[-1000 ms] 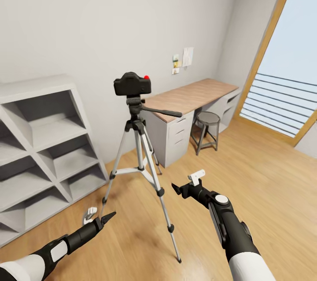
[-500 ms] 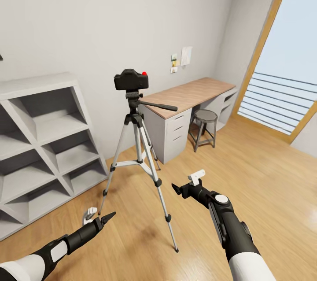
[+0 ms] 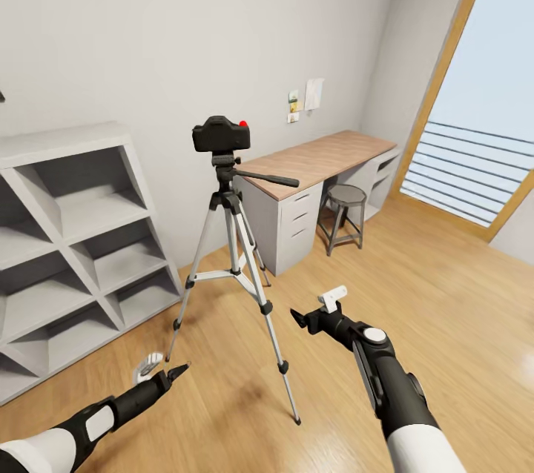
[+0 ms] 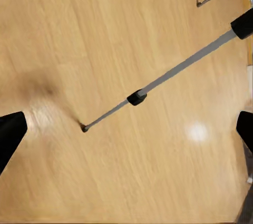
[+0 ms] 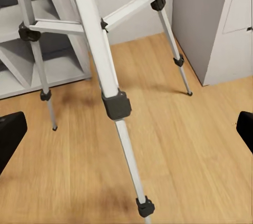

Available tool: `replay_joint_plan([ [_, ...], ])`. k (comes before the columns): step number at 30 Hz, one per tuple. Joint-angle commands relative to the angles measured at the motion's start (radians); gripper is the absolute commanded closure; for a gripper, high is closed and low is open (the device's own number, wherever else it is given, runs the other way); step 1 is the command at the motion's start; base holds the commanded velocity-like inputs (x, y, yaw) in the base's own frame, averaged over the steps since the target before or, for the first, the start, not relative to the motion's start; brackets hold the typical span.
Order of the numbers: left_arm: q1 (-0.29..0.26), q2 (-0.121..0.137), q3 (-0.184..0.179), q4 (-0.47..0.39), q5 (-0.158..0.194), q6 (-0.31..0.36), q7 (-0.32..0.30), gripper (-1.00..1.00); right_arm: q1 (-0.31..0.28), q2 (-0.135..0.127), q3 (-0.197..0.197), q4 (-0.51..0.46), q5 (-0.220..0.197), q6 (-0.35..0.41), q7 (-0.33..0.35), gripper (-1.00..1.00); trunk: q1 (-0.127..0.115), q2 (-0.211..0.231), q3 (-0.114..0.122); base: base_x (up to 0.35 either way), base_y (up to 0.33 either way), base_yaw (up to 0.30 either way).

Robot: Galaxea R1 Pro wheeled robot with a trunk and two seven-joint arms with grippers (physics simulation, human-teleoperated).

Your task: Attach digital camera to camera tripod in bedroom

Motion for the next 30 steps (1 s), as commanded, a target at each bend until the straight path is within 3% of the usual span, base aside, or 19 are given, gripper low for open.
replay_joint_plan([
  [1, -0.001, 0.000, -0.004, 0.000, 0.011, 0.012, 0.019, -1.00, -0.001, -0.003, -0.005, 0.000, 0.005, 0.005, 0.008, -1.00, 0.001, -0.002, -0.002, 0.000, 0.000, 0.000],
  [4, 0.002, -0.003, -0.005, 0.000, 0.010, 0.019, 0.087, -1.00, -0.001, -0.022, -0.006, 0.010, 0.002, 0.008, 0.007, -1.00, 0.001, -0.002, -0.002, 0.000, 0.000, 0.000],
  [6, 0.010, -0.007, -0.004, 0.000, 0.010, 0.038, 0.181, -1.00, -0.001, -0.060, -0.013, 0.041, -0.001, 0.022, 0.006, -1.00, 0.001, -0.002, -0.002, 0.000, 0.000, 0.000],
  [9, 0.035, -0.008, -0.004, 0.000, 0.010, 0.051, 0.256, -1.00, -0.001, -0.110, -0.018, 0.113, -0.001, 0.052, 0.006, -1.00, 0.001, -0.002, -0.002, 0.000, 0.000, 0.000],
  [11, 0.085, -0.007, -0.004, 0.000, 0.010, 0.056, 0.305, -1.00, -0.001, -0.162, -0.022, 0.217, -0.002, 0.090, 0.006, -1.00, 0.001, -0.002, -0.002, 0.000, 0.000, 0.000],
  [12, 0.097, -0.007, -0.004, 0.000, 0.010, 0.056, 0.315, -1.00, -0.001, -0.175, -0.022, 0.247, -0.002, 0.098, 0.005, -1.00, 0.001, -0.002, -0.002, 0.000, 0.000, 0.000],
  [14, 0.142, -0.008, -0.004, 0.001, 0.010, 0.058, 0.353, -1.00, -0.001, -0.233, -0.025, 0.376, -0.003, 0.115, 0.002, -1.00, 0.001, -0.002, -0.002, 0.000, 0.000, 0.000],
  [17, 0.171, -0.009, -0.004, 0.001, 0.009, 0.059, 0.379, -1.00, -0.001, -0.272, -0.025, 0.484, -0.005, 0.120, 0.000, -1.00, 0.001, -0.002, -0.002, 0.000, 0.000, 0.000],
  [18, 0.191, -0.010, -0.005, 0.001, 0.008, 0.059, 0.399, -1.00, -0.001, -0.298, -0.025, 0.579, -0.005, 0.120, -0.004, -1.00, 0.001, -0.002, -0.002, 0.000, 0.000, 0.000],
  [20, 0.208, -0.011, -0.005, 0.001, 0.008, 0.058, 0.416, -1.00, -0.001, -0.319, -0.026, 0.681, -0.006, 0.117, -0.010, -1.00, 0.001, -0.002, -0.002, 0.000, 0.000, 0.000],
  [21, 0.222, -0.012, -0.004, 0.001, 0.008, 0.057, 0.433, -1.00, -0.001, -0.335, -0.026, 0.776, -0.007, 0.115, -0.019, -1.00, 0.001, -0.002, -0.002, 0.000, 0.000, 0.000],
  [24, 0.244, -0.014, -0.005, 0.001, 0.007, 0.056, 0.467, -1.00, -0.001, -0.353, -0.025, 0.937, -0.007, 0.111, -0.055, -1.00, 0.001, -0.002, -0.002, 0.000, 0.000, 0.000],
  [30, 0.286, -0.022, -0.005, 0.001, 0.007, 0.051, 0.556, -1.00, 0.047, -0.354, -0.026, 1.034, -0.012, 0.106, -0.161, -1.00, 0.001, -0.002, -0.002, 0.000, 0.000, 0.000],
])
